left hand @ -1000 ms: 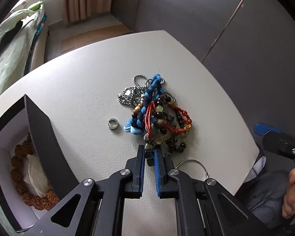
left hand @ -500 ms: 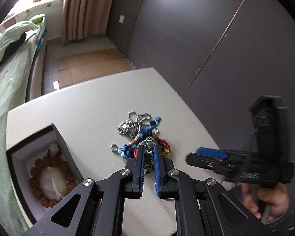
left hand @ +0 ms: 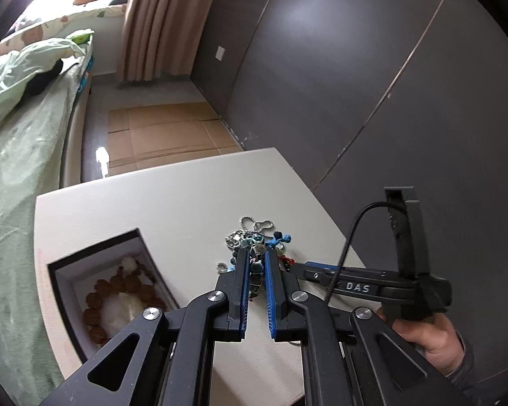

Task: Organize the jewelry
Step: 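Grasp a beaded bracelet with the left gripper while the right grasps the red string bracelet, then carry both bracelets over the black box and open both grippers to drop them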

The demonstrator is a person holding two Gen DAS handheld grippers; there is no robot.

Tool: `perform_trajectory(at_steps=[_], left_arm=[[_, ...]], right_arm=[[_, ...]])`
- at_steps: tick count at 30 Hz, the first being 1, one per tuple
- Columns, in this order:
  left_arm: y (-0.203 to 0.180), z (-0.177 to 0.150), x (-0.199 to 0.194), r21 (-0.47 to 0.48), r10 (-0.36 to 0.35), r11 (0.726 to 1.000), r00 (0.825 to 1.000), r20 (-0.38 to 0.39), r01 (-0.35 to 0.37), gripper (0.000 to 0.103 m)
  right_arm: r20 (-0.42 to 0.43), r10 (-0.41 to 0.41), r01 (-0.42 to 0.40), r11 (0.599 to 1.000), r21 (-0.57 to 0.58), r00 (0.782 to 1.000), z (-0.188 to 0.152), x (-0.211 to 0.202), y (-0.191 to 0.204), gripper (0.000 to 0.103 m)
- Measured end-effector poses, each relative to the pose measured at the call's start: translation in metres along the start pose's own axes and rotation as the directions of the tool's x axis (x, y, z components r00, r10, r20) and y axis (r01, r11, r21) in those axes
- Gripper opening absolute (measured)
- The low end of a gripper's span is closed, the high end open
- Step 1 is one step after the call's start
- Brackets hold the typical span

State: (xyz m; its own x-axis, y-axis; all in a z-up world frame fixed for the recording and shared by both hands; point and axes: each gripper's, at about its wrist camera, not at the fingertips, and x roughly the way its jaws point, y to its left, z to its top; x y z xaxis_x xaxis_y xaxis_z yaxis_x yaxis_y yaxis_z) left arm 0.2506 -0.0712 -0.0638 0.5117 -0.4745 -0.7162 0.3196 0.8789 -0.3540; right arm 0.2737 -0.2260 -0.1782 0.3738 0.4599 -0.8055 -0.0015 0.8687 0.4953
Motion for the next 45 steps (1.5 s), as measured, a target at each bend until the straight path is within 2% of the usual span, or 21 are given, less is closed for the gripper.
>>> perform_trajectory(at_steps=[4, 9, 11, 14, 25, 31, 38, 45], left_arm=[[0.007, -0.002, -0.010, -0.012, -0.001, 1.000, 1.000, 0.016, 0.001, 0.009], [0.014, -0.001, -0.019, -0.026, 0.000, 1.000, 0.999, 0.033, 0.000, 0.009], [0.016, -0.003, -0.023, -0.030, 0.001, 1.000, 0.999, 0.038, 0.000, 0.009], [0.018, -0.004, -0.030, -0.035, 0.005, 0.999, 0.999, 0.047, -0.004, 0.009], [0.024, -0.005, -0.059, -0.054, 0.033, 0.998, 0.995, 0.092, -0.028, 0.009], [0.029, -0.005, -0.073, -0.068, 0.050, 0.997, 0.992, 0.119, -0.042, 0.009], [0.041, -0.008, -0.088, -0.088, 0.074, 0.994, 0.988, 0.136, -0.062, 0.009], [0.060, -0.009, -0.098, -0.123, 0.111, 0.988, 0.983, 0.149, -0.093, 0.009]], right_arm=[[-0.004, -0.045, 0.045, 0.999, -0.004, 0.999, 0.000, 0.007, 0.005, 0.030], [0.005, -0.099, 0.099, 0.995, 0.017, 0.995, 0.001, 0.008, 0.004, 0.015], [0.003, -0.088, 0.088, 0.996, 0.025, 0.996, 0.002, 0.007, 0.002, 0.010], [0.015, -0.088, 0.088, 0.996, 0.028, 0.996, 0.001, 0.005, 0.003, 0.009], [0.125, 0.005, -0.004, 1.000, -0.003, 0.992, -0.006, -0.041, 0.019, 0.009], [0.199, 0.092, -0.079, 0.994, -0.071, 0.976, -0.013, -0.071, 0.047, 0.009], [0.193, 0.199, -0.171, 0.974, -0.151, 0.961, -0.022, -0.070, 0.091, 0.009], [0.161, 0.284, -0.251, 0.948, -0.197, 0.945, -0.031, -0.050, 0.131, 0.009]])
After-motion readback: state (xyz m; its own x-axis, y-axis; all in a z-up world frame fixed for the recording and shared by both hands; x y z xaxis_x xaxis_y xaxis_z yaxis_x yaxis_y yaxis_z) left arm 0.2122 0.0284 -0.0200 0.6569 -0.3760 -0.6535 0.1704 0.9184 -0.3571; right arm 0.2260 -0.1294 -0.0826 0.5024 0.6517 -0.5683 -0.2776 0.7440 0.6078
